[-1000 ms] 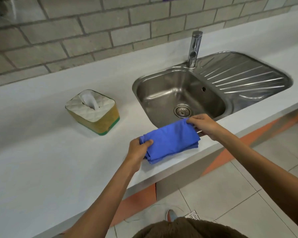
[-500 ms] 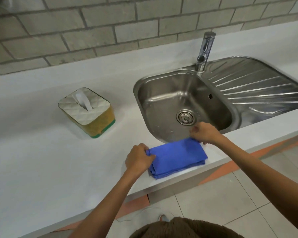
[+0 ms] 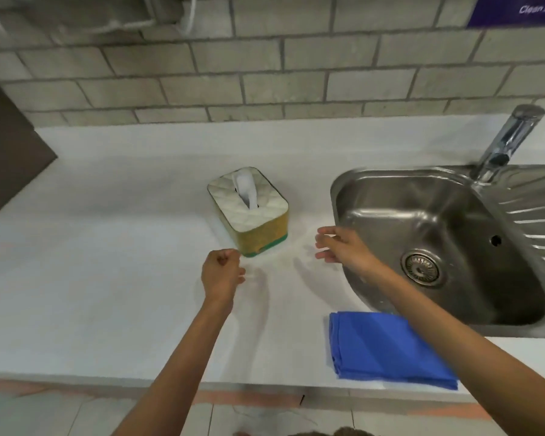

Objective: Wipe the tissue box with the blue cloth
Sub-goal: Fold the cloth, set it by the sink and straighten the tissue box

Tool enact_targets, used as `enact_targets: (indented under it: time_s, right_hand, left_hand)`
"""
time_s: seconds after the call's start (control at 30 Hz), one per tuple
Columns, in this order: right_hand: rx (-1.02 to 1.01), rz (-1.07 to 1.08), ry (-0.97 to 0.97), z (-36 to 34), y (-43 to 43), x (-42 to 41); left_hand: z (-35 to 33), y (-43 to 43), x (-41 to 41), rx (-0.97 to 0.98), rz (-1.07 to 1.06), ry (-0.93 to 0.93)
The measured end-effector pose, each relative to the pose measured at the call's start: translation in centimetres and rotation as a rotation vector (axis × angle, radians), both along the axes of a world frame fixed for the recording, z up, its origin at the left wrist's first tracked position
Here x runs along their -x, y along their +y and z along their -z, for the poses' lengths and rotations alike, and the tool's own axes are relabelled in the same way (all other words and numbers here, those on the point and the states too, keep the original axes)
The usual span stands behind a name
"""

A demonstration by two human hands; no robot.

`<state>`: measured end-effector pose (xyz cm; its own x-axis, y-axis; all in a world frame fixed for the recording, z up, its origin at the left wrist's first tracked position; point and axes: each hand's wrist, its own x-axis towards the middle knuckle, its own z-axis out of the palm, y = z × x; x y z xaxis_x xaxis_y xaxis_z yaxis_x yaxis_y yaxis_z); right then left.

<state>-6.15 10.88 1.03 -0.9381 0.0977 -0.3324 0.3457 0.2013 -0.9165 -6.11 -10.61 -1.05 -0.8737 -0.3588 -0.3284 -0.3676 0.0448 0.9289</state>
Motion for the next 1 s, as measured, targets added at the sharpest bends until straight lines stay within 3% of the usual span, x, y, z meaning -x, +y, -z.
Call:
enact_targets:
  time_s: [0.17,0.37,0.57,0.7,1.0]
  right_hand:
    - [0.271,0.074,-0.1,0.0,-5.3,1.6]
    - [0.387,0.236,-0.131,0.5,-9.1,2.9]
    - [0.416,0.4,-0.099,1.4,-12.2,3.6]
    - [0.353,0.554,-0.035,1.6,-13.7,4.7]
    - [0.271,0.524,0.037,-0.1,-18.9,12.7]
  left_hand:
    - [-1.8,-5.2,5.9,-0.099,-0.111,0.075]
    - [-2.1,-7.6,12.5,-0.001,0.133,0.037]
    - [-2.5,-7.4,16.0,0.128,0.428,0.001]
    - [-2.3,-7.8,16.9,0.06,0.575,-0.028]
    - [-1.9,-14.7,20.8,0.017,0.513,0.055]
